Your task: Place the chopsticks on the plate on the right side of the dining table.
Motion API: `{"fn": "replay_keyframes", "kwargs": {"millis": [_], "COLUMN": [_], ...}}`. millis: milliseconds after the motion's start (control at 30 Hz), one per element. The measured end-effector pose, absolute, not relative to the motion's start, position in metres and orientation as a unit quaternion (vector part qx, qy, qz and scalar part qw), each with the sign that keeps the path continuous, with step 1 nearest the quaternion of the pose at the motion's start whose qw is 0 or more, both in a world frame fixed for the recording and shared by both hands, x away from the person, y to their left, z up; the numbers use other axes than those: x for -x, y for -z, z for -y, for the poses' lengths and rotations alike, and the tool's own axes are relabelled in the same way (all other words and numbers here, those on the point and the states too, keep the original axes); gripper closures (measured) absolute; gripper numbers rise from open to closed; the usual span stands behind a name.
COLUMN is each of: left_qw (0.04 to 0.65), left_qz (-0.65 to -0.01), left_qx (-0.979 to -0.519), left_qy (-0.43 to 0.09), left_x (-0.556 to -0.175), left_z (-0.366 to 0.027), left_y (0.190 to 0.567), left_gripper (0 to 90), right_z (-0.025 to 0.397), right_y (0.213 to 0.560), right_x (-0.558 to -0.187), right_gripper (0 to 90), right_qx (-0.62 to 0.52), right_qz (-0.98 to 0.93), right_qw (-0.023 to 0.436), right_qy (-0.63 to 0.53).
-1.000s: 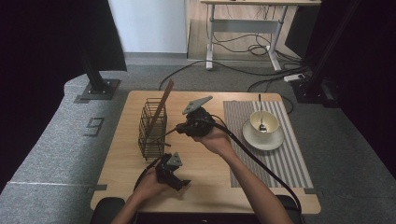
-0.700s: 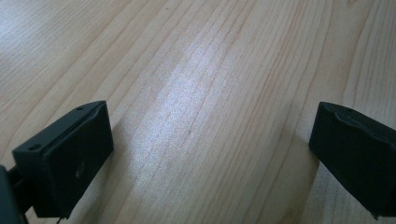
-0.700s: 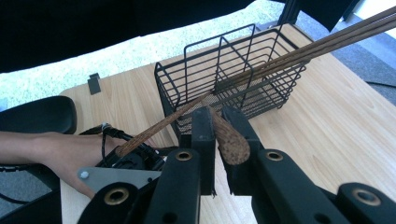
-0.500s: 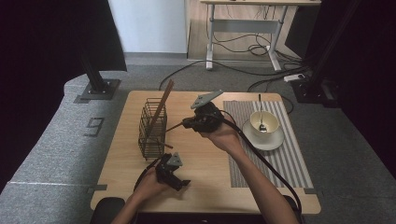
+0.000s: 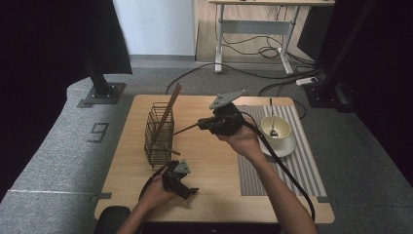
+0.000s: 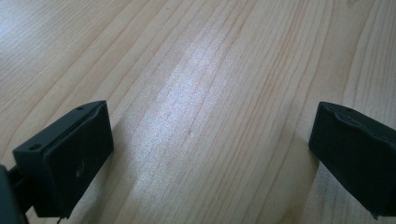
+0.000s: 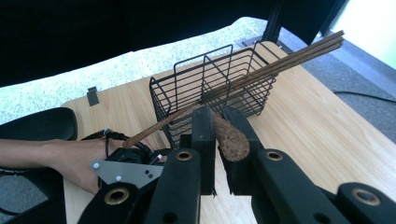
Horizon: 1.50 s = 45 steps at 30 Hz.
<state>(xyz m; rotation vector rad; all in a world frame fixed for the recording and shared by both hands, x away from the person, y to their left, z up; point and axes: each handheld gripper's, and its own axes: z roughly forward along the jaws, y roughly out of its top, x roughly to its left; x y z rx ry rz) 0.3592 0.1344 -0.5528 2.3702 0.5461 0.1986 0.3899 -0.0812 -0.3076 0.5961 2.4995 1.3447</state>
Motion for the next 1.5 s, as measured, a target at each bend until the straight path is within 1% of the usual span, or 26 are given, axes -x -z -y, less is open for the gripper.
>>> {"fn": "replay_keyframes", "kwargs": {"millis": [367, 467, 767, 900, 1300, 1500], "left_qw": [0.344, 0.344, 0.335, 0.34, 0.352, 0.362], "left_qz": [-0.209, -0.209, -0.216, -0.216, -0.211, -0.206], "left_qx": [-0.912, -0.912, -0.914, -0.912, -0.908, -0.904], "left_qy": [-0.076, -0.076, -0.077, -0.079, -0.088, -0.097], "left_x": [-0.359, -0.359, -0.361, -0.36, -0.359, -0.356], "left_z": [-0.134, -0.134, -0.136, -0.138, -0.142, -0.143], "left_y": [0.553, 0.553, 0.55, 0.547, 0.541, 0.537], "left_gripper": [0.0, 0.0, 0.2, 0.3, 6.8, 12.6], "right_z": [0.108, 0.119, 0.136, 0.141, 0.151, 0.154], "right_y": [0.3, 0.302, 0.313, 0.32, 0.347, 0.363], "right_x": [-0.38, -0.376, -0.368, -0.363, -0.342, -0.331], "right_gripper": [83.1, 83.1, 83.0, 83.0, 83.0, 83.1], "right_qx": [-0.217, -0.223, -0.229, -0.228, -0.223, -0.22], "right_qz": [-0.85, -0.849, -0.848, -0.849, -0.854, -0.859], "right_qw": [0.136, 0.138, 0.139, 0.138, 0.128, 0.118], "right_qy": [-0.46, -0.459, -0.458, -0.456, -0.451, -0.447]}}
